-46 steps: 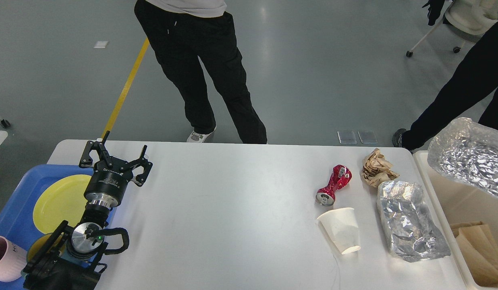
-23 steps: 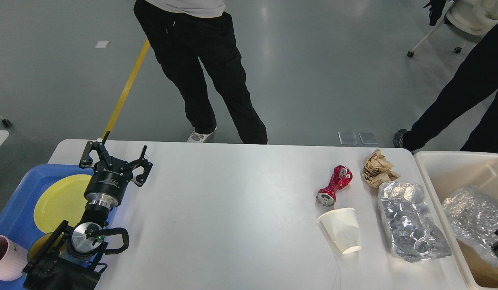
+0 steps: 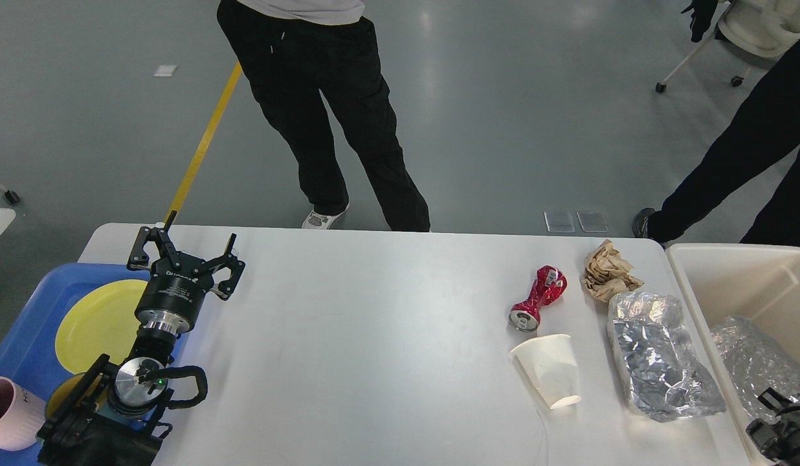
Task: Tidy desktop
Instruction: 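Lift the foil packet and drop it into the white bin, then move the right gripper over the remaining foil packet and lower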
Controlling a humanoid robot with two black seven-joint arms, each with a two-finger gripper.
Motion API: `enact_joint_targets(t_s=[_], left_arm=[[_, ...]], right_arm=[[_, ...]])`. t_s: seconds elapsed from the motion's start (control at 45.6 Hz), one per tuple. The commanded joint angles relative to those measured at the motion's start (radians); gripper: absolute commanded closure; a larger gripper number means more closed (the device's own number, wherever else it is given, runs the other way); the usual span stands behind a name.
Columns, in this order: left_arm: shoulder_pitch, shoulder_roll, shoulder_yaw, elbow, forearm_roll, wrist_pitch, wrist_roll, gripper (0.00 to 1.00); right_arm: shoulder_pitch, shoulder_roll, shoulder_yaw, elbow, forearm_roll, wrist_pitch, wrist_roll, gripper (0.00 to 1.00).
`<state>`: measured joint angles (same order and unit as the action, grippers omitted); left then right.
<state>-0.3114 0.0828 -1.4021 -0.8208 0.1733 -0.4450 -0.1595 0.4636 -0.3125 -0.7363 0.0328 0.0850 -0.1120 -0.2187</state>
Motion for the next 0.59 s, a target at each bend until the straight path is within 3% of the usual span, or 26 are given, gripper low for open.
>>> enact_joint_targets(t_s=[0.0, 0.11, 0.175, 0.197, 0.482, 0.57], left_arm=[[0.0, 0.0, 0.0, 0.0, 0.0, -0.001, 0.0, 0.03], [0.0, 0.0, -0.001, 0.0, 0.0, 0.0, 0.0, 0.03], [0.0, 0.0, 0.0, 0.0, 0.0, 0.0, 0.0, 0.03], [0.0, 0.0, 0.0, 0.0, 0.0, 0.0, 0.0, 0.03], [0.0, 0.0, 0.0, 0.0, 0.0, 0.0, 0.0, 0.03], [0.0, 0.0, 0.0, -0.001, 0.0, 0.0, 0.0, 0.03]], right_arm=[[-0.009, 0.006, -0.003, -0.001, -0.001, 0.0, 0.001, 1.0], [-0.009, 0.006, -0.008, -0.001, -0.001, -0.009, 0.001, 0.47], [-0.005, 0.004, -0.011, -0.001, -0.001, -0.009, 0.001, 0.05], [-0.003, 0.003, -0.011, -0.001, -0.001, -0.009, 0.001, 0.0], [0.02, -0.014, -0.008, 0.022, -0.002, 0.0, 0.001, 0.0], [0.104, -0.088, -0.003, 0.093, -0.005, 0.009, 0.001, 0.0]])
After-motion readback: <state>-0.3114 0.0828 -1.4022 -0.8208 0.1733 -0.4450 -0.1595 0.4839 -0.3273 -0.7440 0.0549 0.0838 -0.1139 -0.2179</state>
